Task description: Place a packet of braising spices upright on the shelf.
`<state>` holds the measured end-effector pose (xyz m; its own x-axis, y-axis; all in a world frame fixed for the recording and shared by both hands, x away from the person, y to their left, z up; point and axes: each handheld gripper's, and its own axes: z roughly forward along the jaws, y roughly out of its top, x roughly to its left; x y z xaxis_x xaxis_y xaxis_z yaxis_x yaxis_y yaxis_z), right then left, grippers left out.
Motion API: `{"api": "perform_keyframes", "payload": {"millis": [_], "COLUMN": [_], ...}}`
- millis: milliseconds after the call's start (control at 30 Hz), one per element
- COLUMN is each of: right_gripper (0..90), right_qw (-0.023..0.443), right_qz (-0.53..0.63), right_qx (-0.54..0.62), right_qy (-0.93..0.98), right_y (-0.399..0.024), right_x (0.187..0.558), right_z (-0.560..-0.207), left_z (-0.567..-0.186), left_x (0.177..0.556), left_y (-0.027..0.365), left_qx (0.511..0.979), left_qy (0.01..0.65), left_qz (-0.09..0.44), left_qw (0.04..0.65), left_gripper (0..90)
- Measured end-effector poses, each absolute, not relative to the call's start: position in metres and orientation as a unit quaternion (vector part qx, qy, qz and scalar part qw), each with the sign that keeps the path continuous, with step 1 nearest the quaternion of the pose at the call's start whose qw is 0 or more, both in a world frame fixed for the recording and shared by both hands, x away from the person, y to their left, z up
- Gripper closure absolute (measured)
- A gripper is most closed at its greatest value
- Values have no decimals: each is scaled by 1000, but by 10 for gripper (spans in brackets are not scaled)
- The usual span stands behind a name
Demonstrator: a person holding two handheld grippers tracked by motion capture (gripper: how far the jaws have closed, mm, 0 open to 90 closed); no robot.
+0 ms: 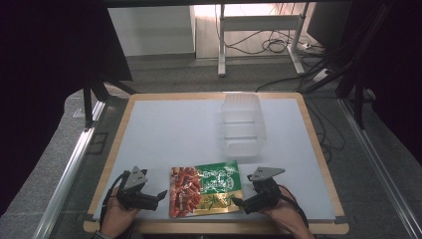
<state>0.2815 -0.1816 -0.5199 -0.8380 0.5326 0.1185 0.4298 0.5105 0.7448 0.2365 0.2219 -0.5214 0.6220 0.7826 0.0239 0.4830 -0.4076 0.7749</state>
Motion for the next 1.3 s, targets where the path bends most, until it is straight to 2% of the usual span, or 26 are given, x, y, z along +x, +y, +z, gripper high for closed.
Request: {"api": "perform_keyframes", "payload": {"millis": [167, 200, 267, 300, 333, 367, 633, 1000, 1033, 1067, 1200, 1267, 1300], "right_gripper": [43, 91, 114, 168, 168, 218, 286, 507, 507, 549, 603, 696, 696], "right_qw": [56, 57, 56, 58, 58, 59, 43, 58, 58, 63, 66, 57, 57], "right_qz": [394, 386, 385, 386, 386, 382, 364, 380, 380, 380, 377, 370, 370], "right_qx": [281, 281, 282, 277, 277, 280, 291, 276, 276, 270, 263, 260, 260], "right_qy": [873, 877, 877, 878, 878, 879, 884, 881, 881, 882, 885, 890, 890], "right_y": [-176, -174, -173, -172, -172, -171, -167, -157, -157, -155, -152, -148, -148], "right_x": [283, 283, 283, 284, 284, 285, 292, 302, 302, 305, 308, 310, 310], "right_z": [-523, -524, -523, -522, -522, -521, -523, -518, -518, -517, -518, -519, -519], "left_z": [-521, -521, -521, -522, -522, -522, -522, -522, -522, -522, -522, -521, -521], "left_x": [236, 236, 236, 236, 236, 236, 236, 236, 236, 236, 236, 236, 235], "left_y": [222, 222, 221, 221, 221, 221, 220, 219, 219, 219, 219, 219, 219], "left_qx": [816, 817, 817, 818, 818, 818, 820, 822, 822, 823, 823, 824, 823], "left_qy": [387, 387, 387, 386, 386, 386, 383, 381, 381, 381, 380, 378, 379], "left_qz": [196, 197, 196, 195, 195, 195, 195, 197, 197, 197, 197, 197, 198], "left_qw": [381, 380, 380, 379, 379, 379, 377, 374, 374, 373, 373, 374, 374], "left_gripper": [0, 0, 0, 0, 0, 0, 0, 0, 0, 0, 0, 0, 0]}}
